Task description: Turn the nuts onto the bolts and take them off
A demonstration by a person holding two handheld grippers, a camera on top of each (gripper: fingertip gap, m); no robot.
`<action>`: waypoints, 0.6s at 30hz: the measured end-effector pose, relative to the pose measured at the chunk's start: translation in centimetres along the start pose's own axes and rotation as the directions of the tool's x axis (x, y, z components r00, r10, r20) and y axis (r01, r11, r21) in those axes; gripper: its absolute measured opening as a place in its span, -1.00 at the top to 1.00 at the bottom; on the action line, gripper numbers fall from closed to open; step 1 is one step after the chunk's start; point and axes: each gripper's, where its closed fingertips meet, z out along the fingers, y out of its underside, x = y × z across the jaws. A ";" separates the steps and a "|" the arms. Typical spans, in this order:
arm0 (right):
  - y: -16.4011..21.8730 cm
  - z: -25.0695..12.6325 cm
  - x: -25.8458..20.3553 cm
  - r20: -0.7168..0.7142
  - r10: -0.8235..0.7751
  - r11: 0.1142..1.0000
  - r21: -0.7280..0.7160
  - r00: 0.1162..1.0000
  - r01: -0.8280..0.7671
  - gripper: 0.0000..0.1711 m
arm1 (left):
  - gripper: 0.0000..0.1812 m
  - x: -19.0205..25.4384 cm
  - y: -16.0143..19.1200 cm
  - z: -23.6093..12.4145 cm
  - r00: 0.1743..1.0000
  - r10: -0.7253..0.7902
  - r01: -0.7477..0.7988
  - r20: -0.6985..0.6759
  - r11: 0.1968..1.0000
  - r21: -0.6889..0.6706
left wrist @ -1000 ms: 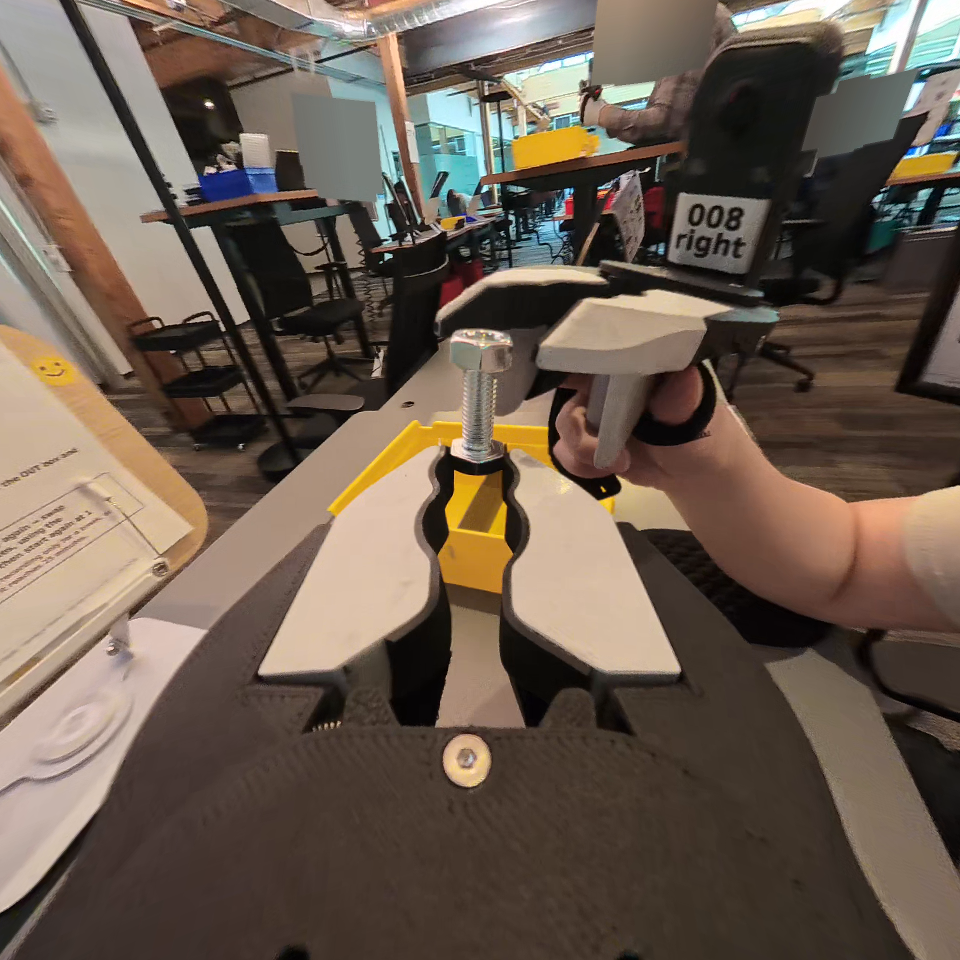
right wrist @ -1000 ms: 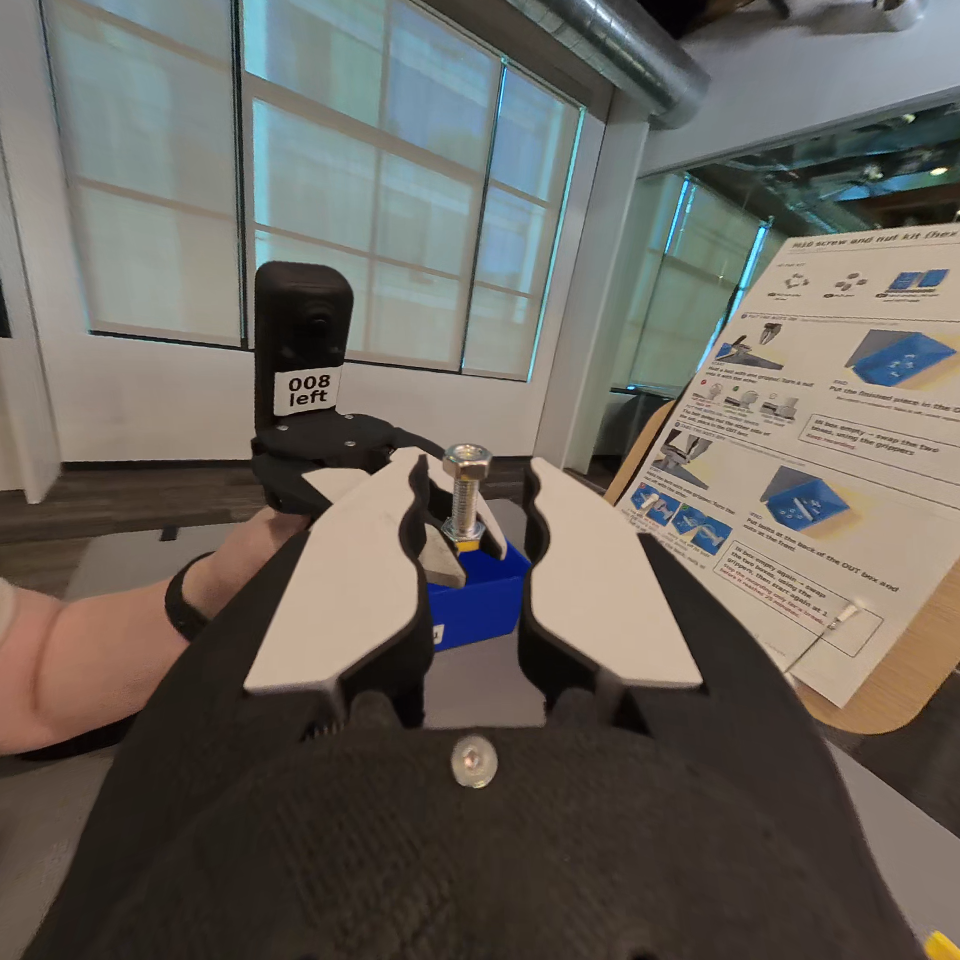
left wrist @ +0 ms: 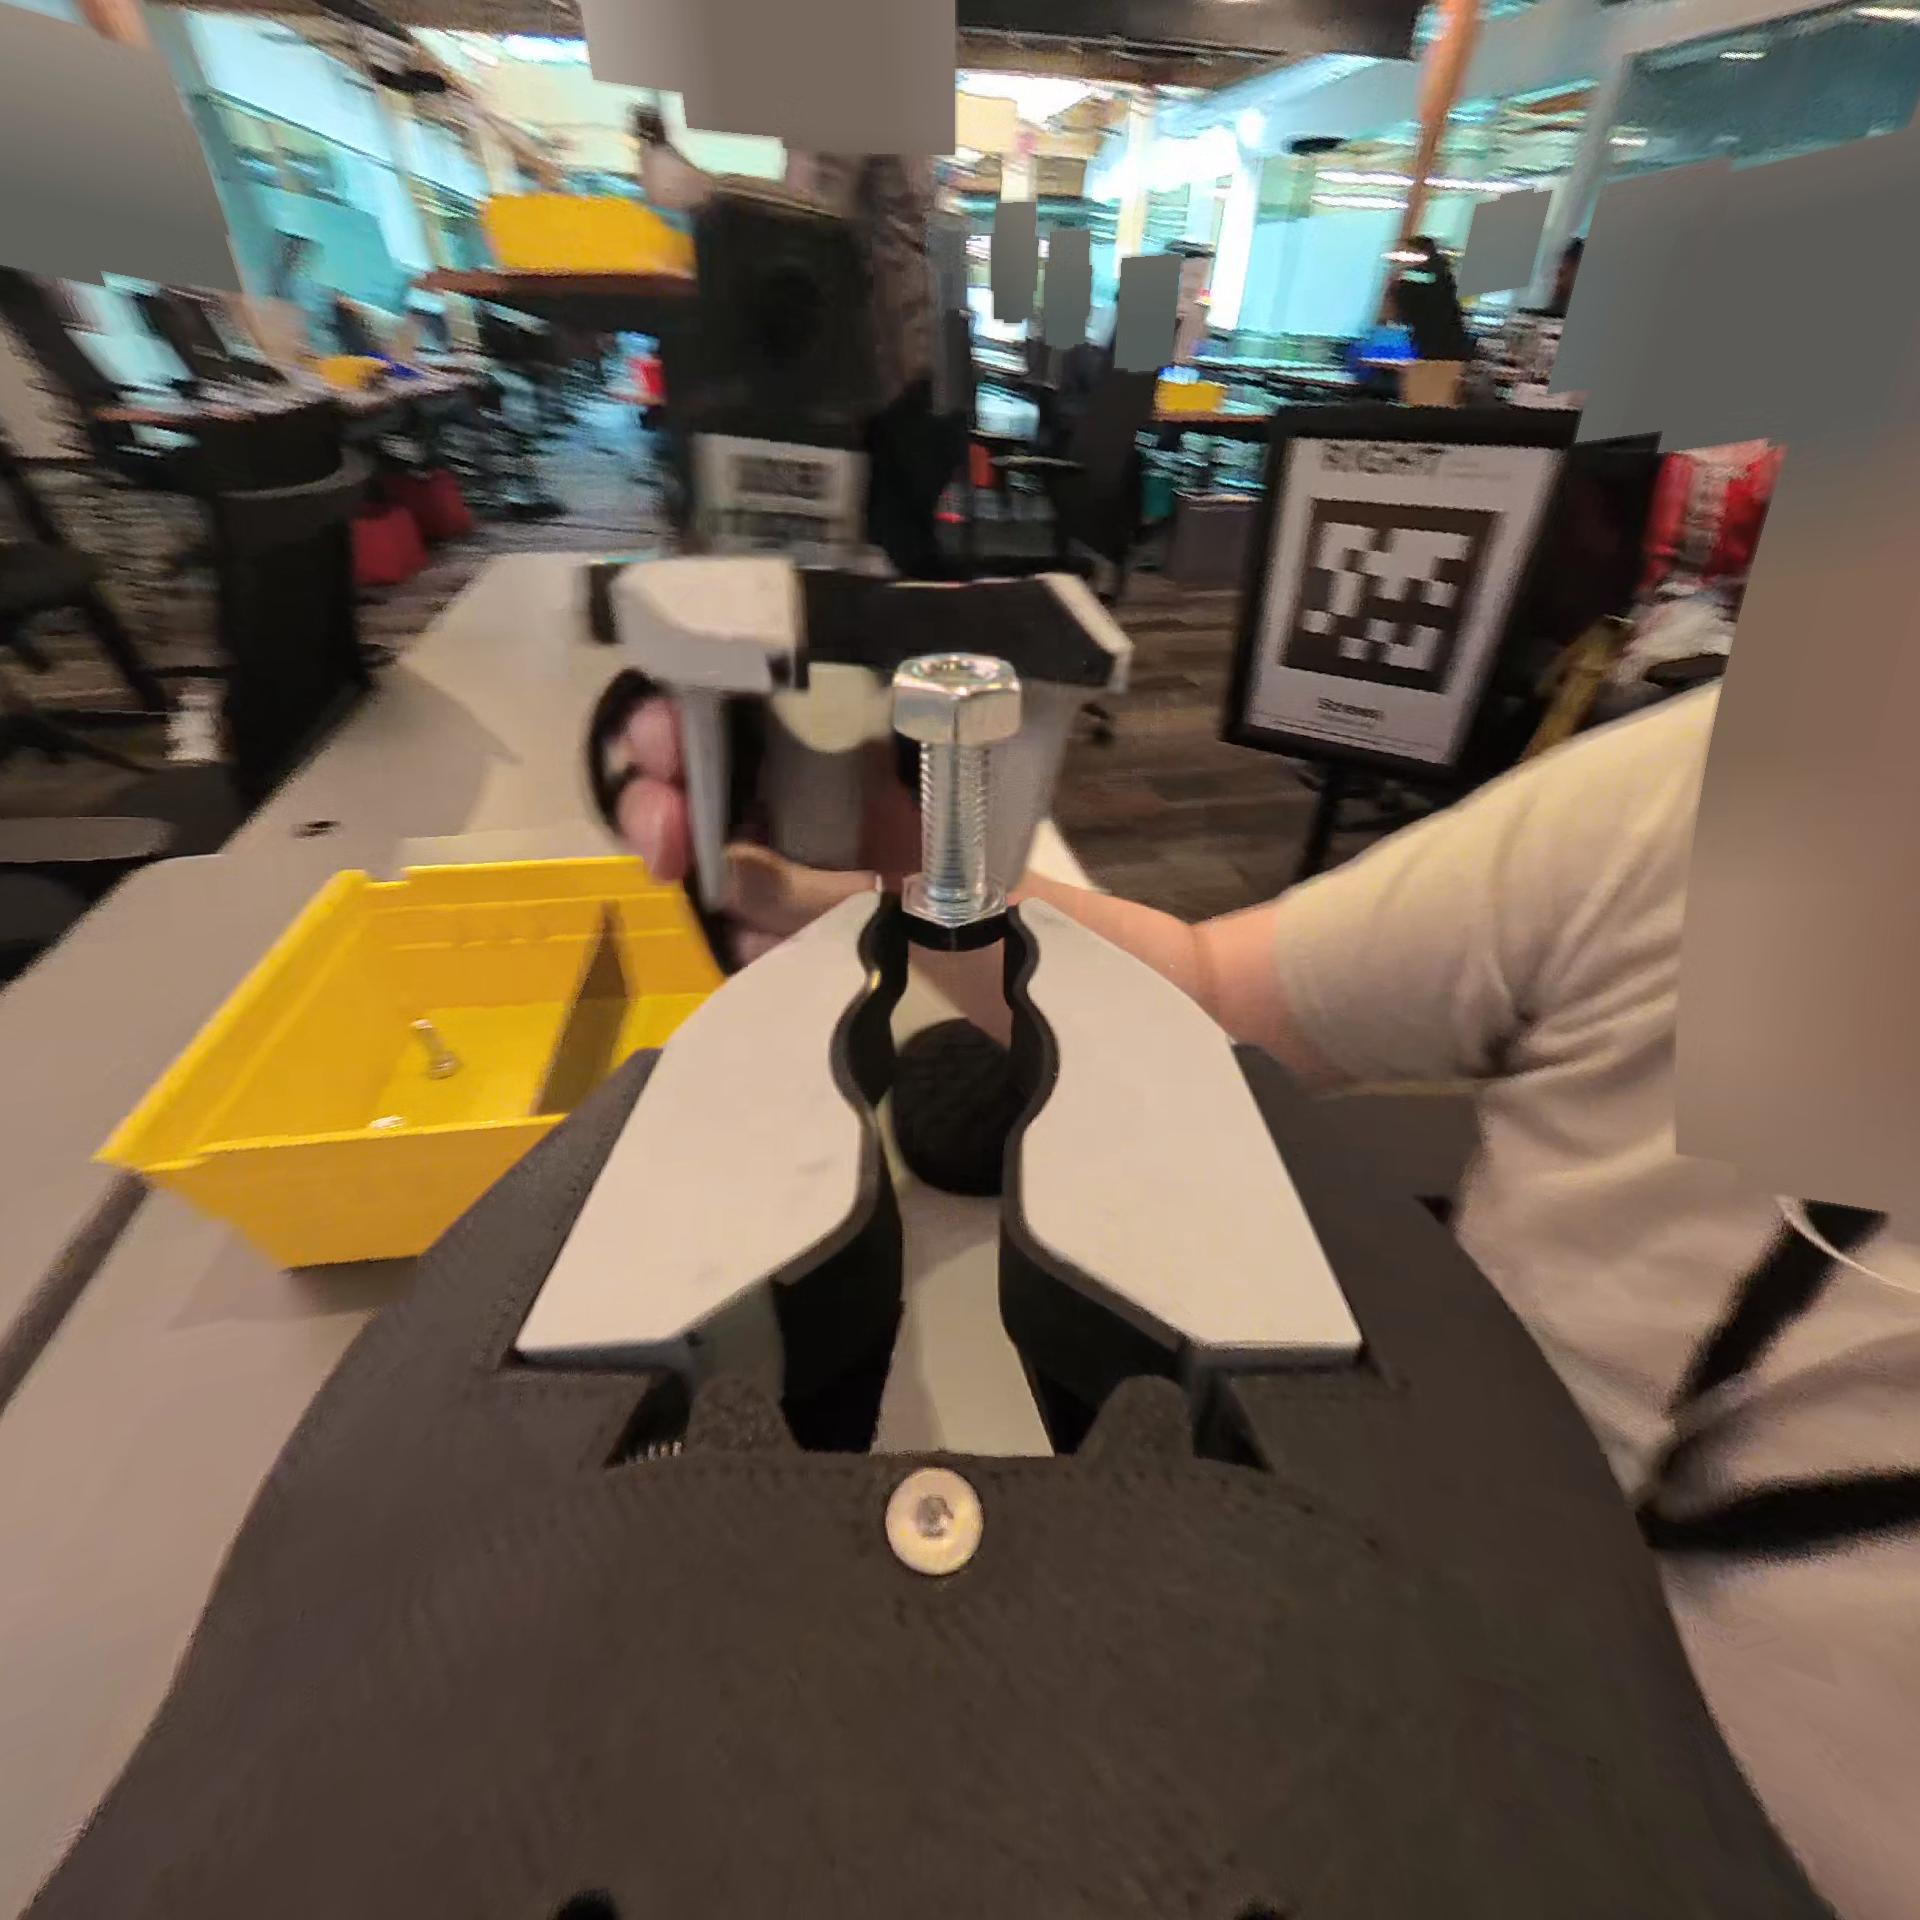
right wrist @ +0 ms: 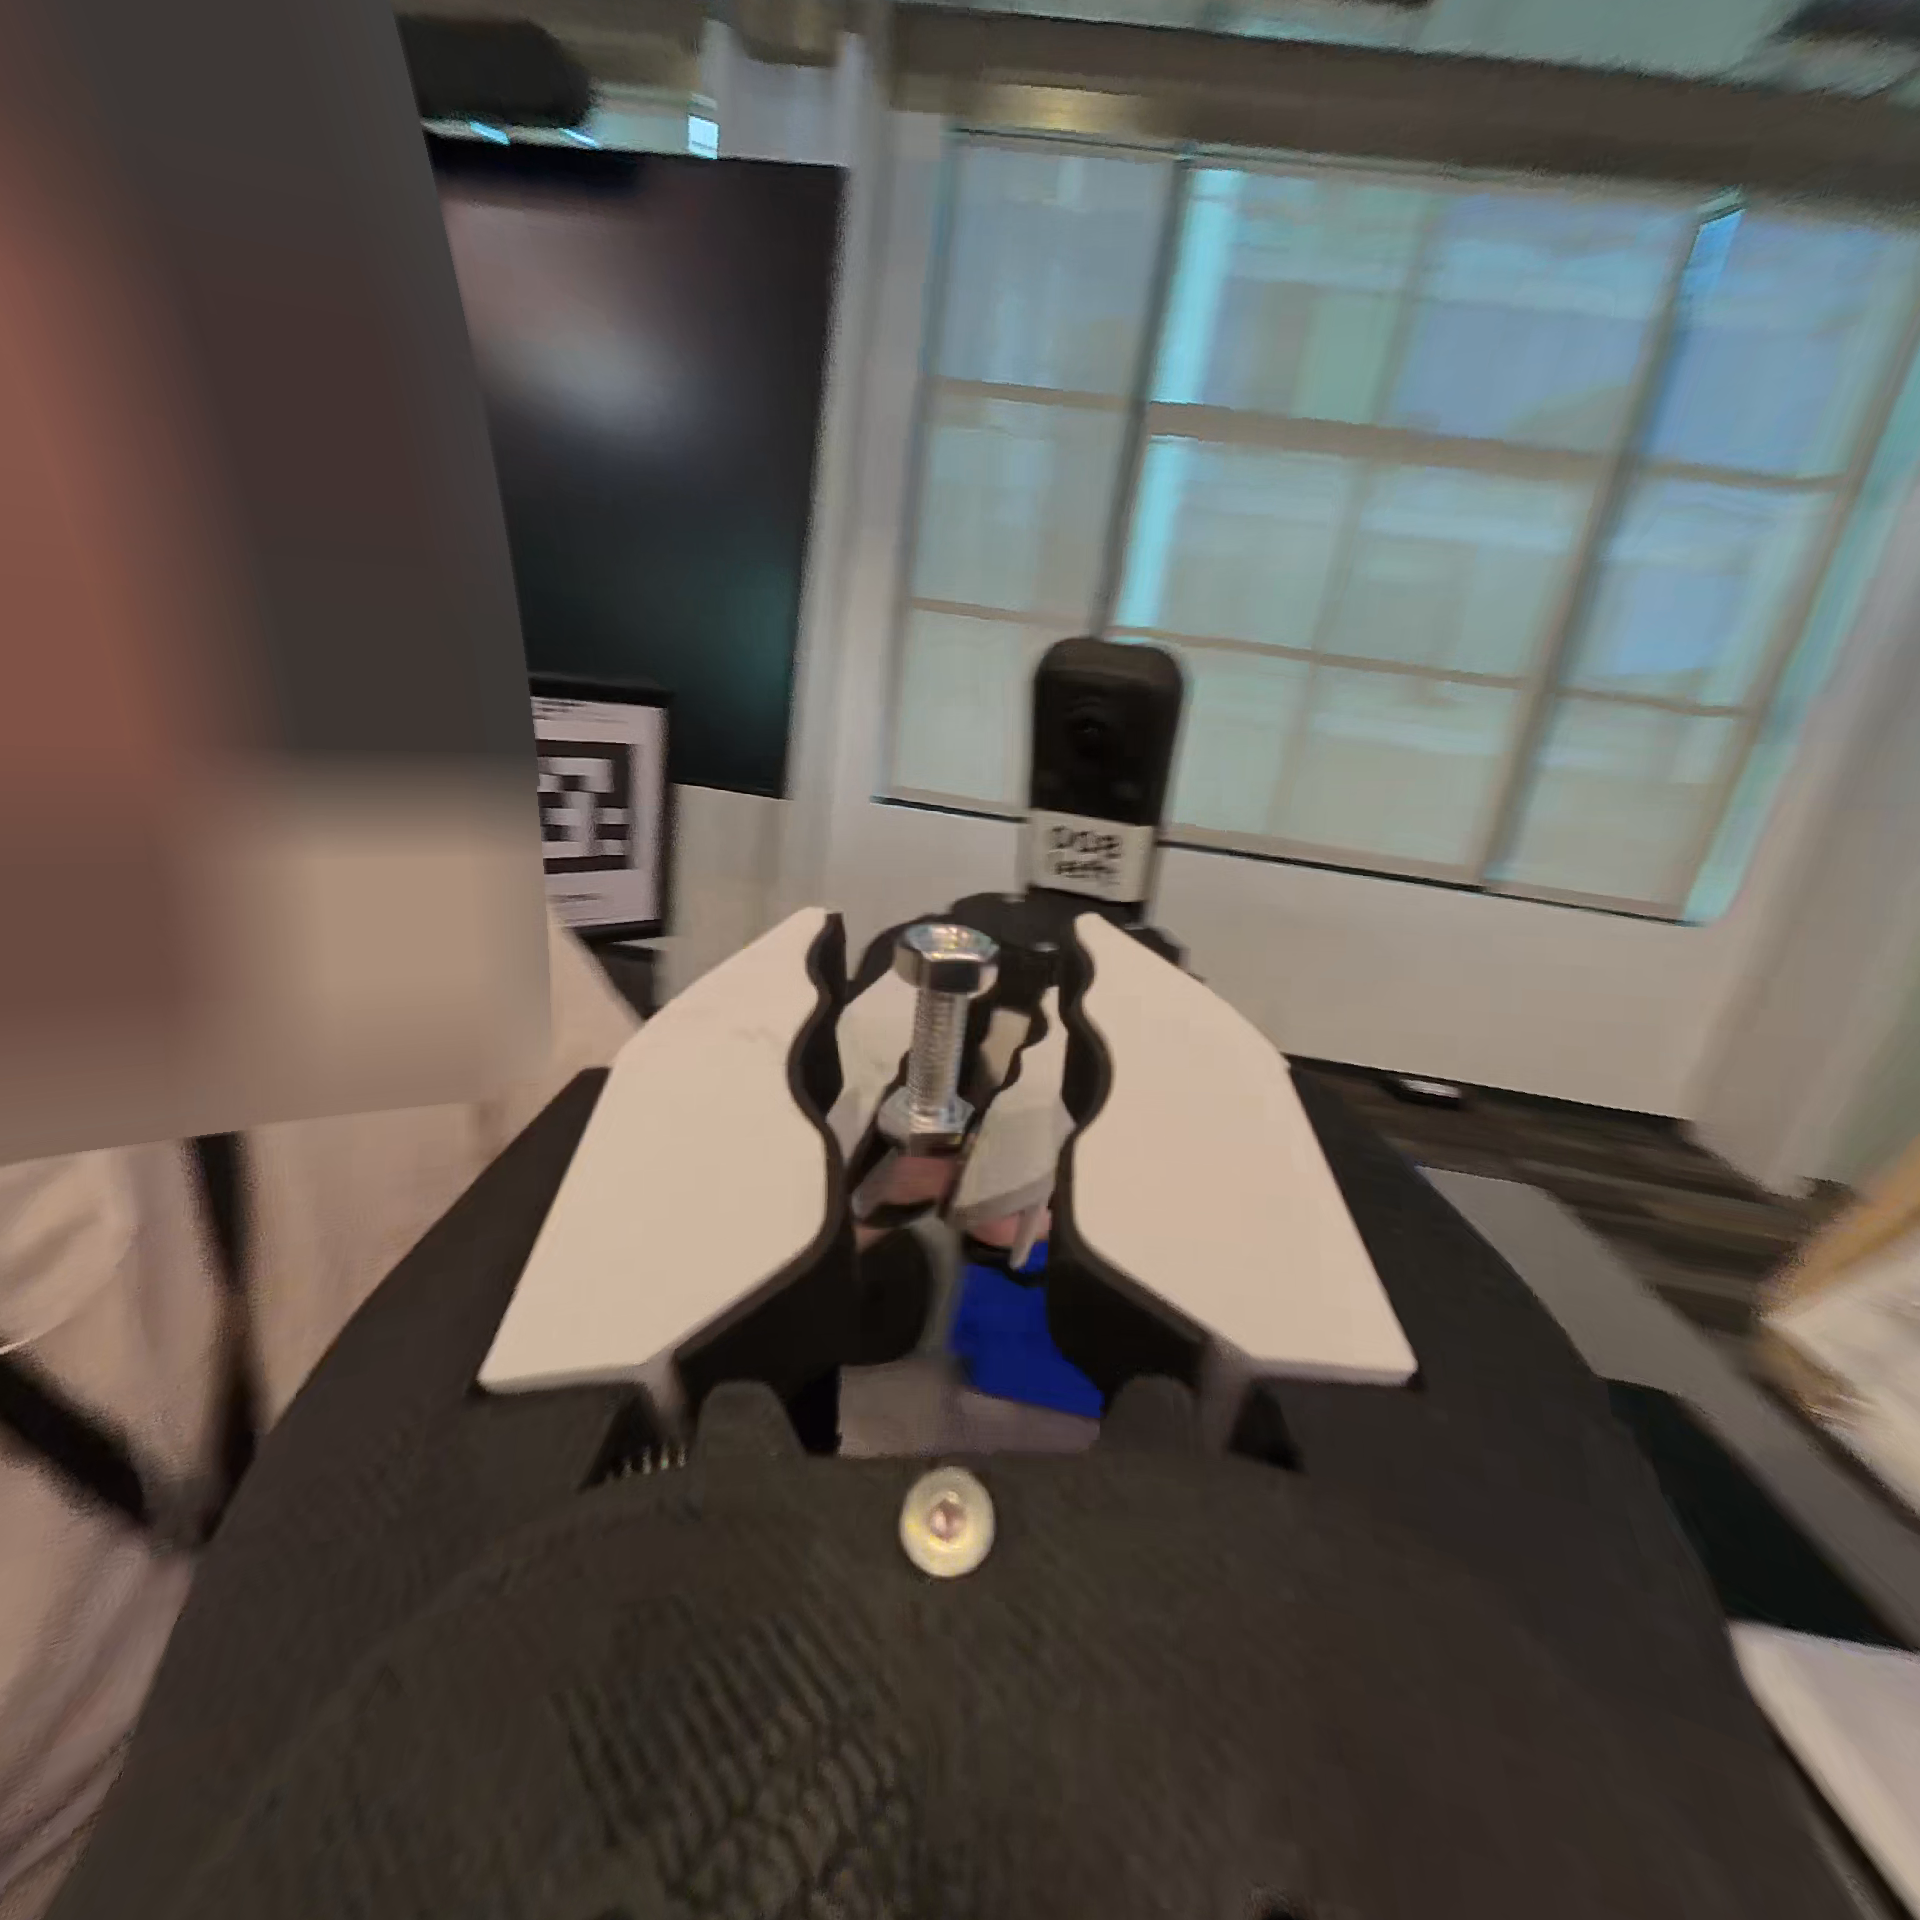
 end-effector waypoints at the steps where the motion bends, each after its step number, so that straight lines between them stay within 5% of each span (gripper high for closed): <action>1: -0.3 0.0 0.8 -0.096 -0.061 0.998 -0.013 0.993 0.060 0.53 | 0.81 -1.1 -0.3 -0.4 0.997 0.009 -0.011 0.079 1.000 0.015; 4: -0.9 -0.1 3.1 -0.386 -0.253 0.967 -0.114 0.887 0.226 0.53 | 0.81 -3.6 -0.9 -1.7 0.965 0.023 -0.040 0.263 0.997 0.061; 8: -0.2 0.5 4.0 -0.507 -0.321 0.946 -0.208 0.800 0.247 0.55 | 0.81 -4.8 -1.2 -2.7 0.926 0.053 -0.080 0.375 0.995 0.056; 13: 0.6 0.5 4.4 -0.508 -0.266 0.960 -0.219 0.820 0.176 0.62 | 0.80 -4.5 -0.8 -2.1 0.929 0.075 -0.087 0.362 0.996 0.019; 18: 0.3 0.8 2.3 -0.345 -0.243 0.963 -0.197 0.907 0.183 0.78 | 0.81 -2.6 -0.7 -1.3 0.975 0.057 -0.063 0.215 0.998 0.020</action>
